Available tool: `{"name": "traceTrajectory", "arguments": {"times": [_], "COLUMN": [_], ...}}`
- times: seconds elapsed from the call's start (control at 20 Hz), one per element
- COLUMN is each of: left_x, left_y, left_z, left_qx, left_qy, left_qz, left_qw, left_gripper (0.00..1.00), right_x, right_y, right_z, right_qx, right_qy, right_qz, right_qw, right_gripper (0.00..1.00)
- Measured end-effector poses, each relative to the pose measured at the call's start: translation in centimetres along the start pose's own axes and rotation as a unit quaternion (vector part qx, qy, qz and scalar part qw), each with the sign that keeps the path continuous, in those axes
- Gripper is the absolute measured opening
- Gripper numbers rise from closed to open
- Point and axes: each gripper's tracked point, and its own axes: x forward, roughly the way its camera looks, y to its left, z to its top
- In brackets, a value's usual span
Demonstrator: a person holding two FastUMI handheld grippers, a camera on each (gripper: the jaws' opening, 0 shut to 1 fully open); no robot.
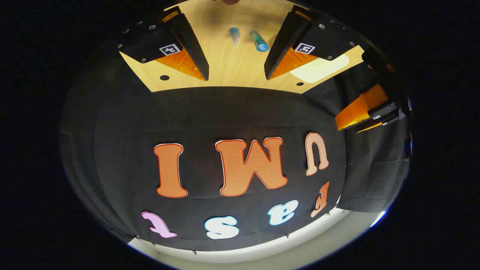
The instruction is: First open the suitcase, pack the skin care products into it, and then close the suitcase.
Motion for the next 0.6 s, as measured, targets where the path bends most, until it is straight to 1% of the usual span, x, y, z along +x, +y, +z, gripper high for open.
{"name": "traceTrajectory", "arguments": {"times": [0.05, 0.1, 0.15, 0.3, 0.4, 0.5, 0.6], "left_x": [-0.2, -0.2, -0.2, -0.5, -1.1, -0.9, -0.4], "left_y": [-0.5, -0.6, -0.5, -0.1, 0.0, 0.3, 0.7], "left_z": [-0.5, -0.9, -1.0, -1.4, -1.3, -1.4, -1.8], "left_qx": [-0.018, -0.034, -0.041, -0.023, -0.020, -0.022, -0.013], "left_qy": [0.009, 0.015, 0.016, 0.019, 0.017, 0.014, 0.020], "left_qz": [-0.003, -0.002, 0.005, 0.025, 0.025, 0.021, 0.013], "left_qw": [1.000, 0.999, 0.999, 0.999, 0.999, 0.999, 1.000], "left_gripper": [1.00, 0.98, 0.98, 0.98, 0.98, 0.98, 0.98], "right_x": [0.1, 0.1, 0.1, -0.1, -0.5, -0.4, -0.3], "right_y": [0.1, 0.4, 0.7, 1.3, 1.6, 1.9, 2.1], "right_z": [-0.4, -0.7, -1.0, -1.6, -1.2, -1.3, -1.2], "right_qx": [0.002, 0.005, 0.005, 0.001, -0.003, 0.000, 0.005], "right_qy": [0.003, 0.005, 0.006, 0.015, 0.013, 0.014, 0.016], "right_qz": [0.003, 0.010, 0.016, 0.031, 0.036, 0.032, 0.019], "right_qw": [1.000, 1.000, 1.000, 0.999, 0.999, 0.999, 1.000], "right_gripper": [0.94, 0.94, 0.94, 0.94, 0.94, 0.94, 0.94]}}
